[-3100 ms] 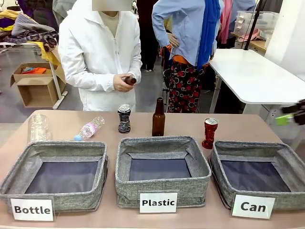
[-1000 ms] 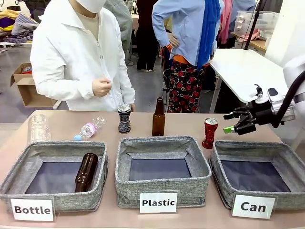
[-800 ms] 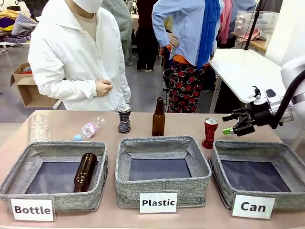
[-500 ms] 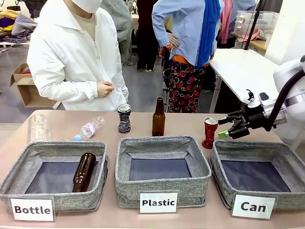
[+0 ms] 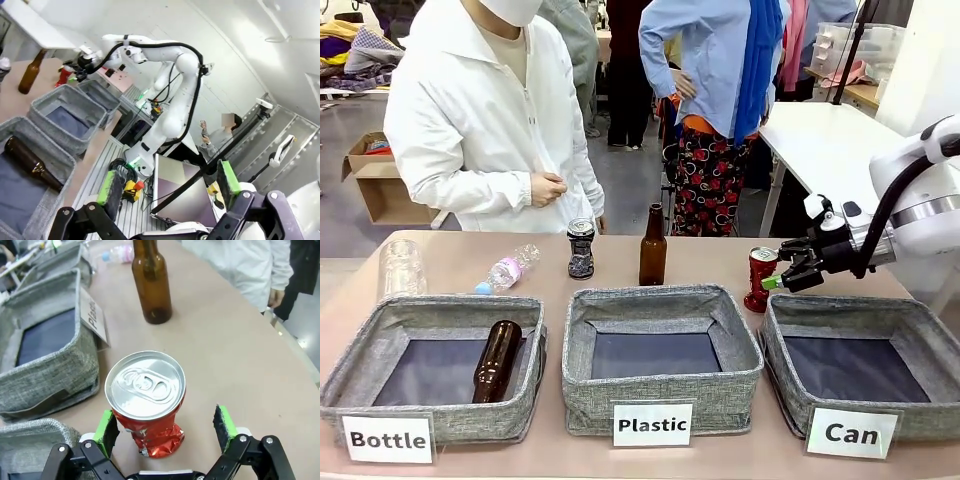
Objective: Sort the can waste into the basket.
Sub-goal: Pick up the can waste from the table and place it in the right Fabric basket.
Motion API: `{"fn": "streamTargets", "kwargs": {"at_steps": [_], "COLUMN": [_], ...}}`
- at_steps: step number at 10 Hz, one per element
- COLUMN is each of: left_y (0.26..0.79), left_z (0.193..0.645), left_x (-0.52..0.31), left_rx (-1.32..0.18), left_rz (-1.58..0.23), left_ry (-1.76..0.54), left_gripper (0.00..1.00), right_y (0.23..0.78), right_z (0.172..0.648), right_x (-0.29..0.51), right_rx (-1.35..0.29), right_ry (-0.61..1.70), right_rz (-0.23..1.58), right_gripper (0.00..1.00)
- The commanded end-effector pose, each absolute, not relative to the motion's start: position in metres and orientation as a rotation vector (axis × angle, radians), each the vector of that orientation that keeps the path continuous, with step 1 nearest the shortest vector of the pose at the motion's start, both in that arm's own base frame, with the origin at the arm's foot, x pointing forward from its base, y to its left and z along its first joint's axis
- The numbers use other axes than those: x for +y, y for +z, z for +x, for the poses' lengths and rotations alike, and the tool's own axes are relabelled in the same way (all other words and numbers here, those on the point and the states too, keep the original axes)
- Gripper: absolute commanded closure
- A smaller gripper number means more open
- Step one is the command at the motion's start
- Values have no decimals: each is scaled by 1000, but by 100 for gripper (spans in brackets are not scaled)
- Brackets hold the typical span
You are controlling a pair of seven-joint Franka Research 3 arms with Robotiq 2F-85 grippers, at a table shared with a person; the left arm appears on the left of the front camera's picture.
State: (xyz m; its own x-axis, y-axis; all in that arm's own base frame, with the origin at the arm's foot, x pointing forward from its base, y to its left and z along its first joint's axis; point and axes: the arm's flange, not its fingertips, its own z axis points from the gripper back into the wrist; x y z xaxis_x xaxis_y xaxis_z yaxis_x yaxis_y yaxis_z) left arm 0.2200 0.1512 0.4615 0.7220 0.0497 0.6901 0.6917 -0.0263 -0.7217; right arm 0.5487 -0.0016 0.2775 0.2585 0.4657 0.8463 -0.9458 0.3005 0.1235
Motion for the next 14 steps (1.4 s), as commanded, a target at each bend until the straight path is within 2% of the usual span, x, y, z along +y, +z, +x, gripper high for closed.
{"fn": "streamTargets", "kwargs": {"at_steps": [1, 4, 5, 6, 7, 8, 9, 10, 11, 13, 14], "left_y": [456, 453, 456, 460, 464, 462, 453, 439, 456, 456, 456], "left_z": [224, 229, 228, 230, 231, 227, 216, 207, 257, 257, 257], "left_x": [151, 150, 127, 95, 60, 36, 14, 1, 27, 27, 27], "left_rx": [-616, -611, -535, -425, -277, -175, -64, -27, -185, -185, -185], "left_rz": [-1525, -1517, -1580, -1658, -1723, -1736, -1699, -1559, -1713, -1713, -1713], "left_ry": [-551, -549, -625, -699, -780, -824, -853, -857, -837, -837, -837], "left_gripper": [0, 0, 0, 0, 0, 0, 0, 0, 0, 0, 0], "right_y": [274, 270, 269, 267, 267, 266, 266, 269, 274, 299, 319], "right_z": [556, 558, 558, 558, 558, 559, 557, 555, 555, 544, 535], "right_x": [3, 8, 9, 10, 11, 9, 6, 3, 2, 1, -1], "right_rx": [-838, -895, -872, -876, -882, -885, -890, -892, -903, -918, -922], "right_ry": [1030, 1009, 1031, 1051, 1039, 1033, 1033, 1042, 1047, 1080, 1098], "right_rz": [791, 849, 897, 891, 893, 894, 896, 896, 892, 859, 823], "right_gripper": [0, 0, 0, 57, 58, 100, 100, 100, 89, 100, 100]}}
